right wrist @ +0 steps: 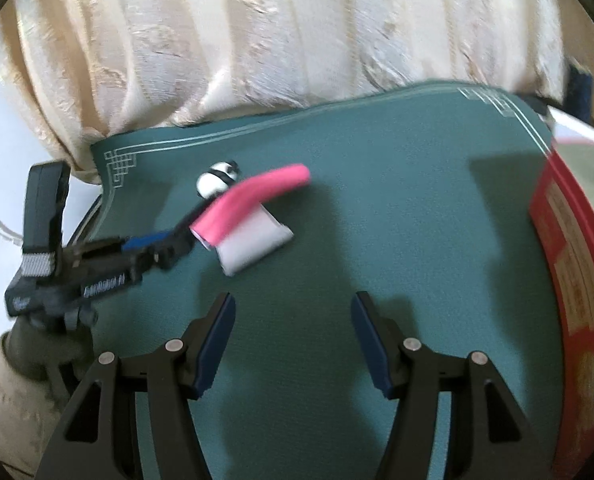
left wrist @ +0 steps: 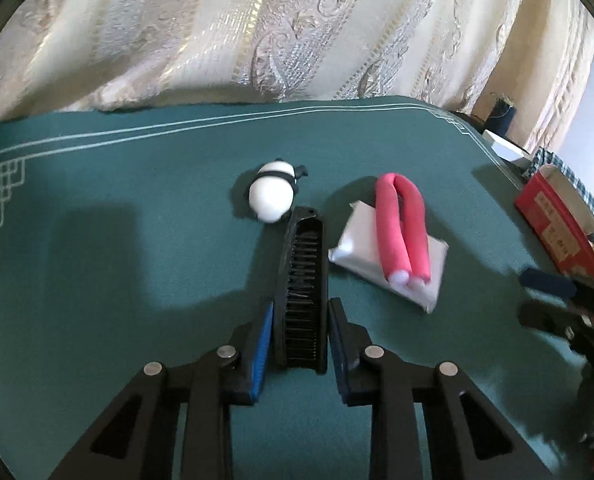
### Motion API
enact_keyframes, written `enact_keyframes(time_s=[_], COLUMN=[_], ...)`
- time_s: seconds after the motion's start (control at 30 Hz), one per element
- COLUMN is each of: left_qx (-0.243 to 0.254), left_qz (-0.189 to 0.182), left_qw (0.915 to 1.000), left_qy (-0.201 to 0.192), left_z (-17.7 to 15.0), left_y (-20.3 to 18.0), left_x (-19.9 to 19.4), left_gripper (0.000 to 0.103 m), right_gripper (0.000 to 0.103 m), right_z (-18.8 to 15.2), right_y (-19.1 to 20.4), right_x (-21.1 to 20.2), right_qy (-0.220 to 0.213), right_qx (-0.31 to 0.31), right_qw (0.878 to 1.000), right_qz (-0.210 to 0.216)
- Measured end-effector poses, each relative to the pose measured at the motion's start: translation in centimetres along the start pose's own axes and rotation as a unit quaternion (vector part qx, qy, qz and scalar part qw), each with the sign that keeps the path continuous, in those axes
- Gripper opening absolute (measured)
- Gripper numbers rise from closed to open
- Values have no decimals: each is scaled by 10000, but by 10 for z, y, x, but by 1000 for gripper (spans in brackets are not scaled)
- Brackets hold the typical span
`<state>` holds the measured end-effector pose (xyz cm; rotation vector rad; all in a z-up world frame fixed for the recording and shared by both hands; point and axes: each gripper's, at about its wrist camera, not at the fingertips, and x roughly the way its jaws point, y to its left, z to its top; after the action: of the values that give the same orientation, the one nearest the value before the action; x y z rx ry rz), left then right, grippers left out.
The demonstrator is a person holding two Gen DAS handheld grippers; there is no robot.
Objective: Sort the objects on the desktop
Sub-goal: 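Grasp the white pouch under the pink foam curler with the right tool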
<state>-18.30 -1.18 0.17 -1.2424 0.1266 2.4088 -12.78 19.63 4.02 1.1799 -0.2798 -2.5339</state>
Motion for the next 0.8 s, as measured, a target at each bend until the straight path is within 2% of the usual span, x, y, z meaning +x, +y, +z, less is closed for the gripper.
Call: enact_keyframes(time_s=[0.27, 0.4, 0.43, 0.47, 0.53, 0.73, 0.8], left_qx=[-39, -34, -22, -34, -38, -1, -46], left_qz=[87, 268, 282, 280, 346, 405, 397], left_qw=[10000, 9996, 9996, 9996, 9994, 9991, 9992], left_qy=[9, 65, 57, 58, 49, 80, 9], left_z=[-20, -22, -20, -19, -18, -16, -15], left_y=[1, 2, 1, 1, 0, 0, 2], left_x=[-19, -17, -16, -15, -12, -5, -7], left_gripper=[28, 29, 35, 56, 82, 81, 64], right_gripper=[65, 65, 65, 65, 65, 65, 65], right_z=[15, 22, 25, 30, 38, 40, 40], right_y=[28, 27, 25, 23, 21, 36, 44], right_x=[38, 51, 55, 58, 63, 73, 73], right_qy=[239, 274, 275, 270, 281, 342, 335], right_qx=[-562, -610, -584, -547, -519, -871, -1061], right_qw=[9981, 9976, 9977, 9980, 9982, 9956, 9938], right_qz=[-72, -190, -203, -177, -130, -45, -28])
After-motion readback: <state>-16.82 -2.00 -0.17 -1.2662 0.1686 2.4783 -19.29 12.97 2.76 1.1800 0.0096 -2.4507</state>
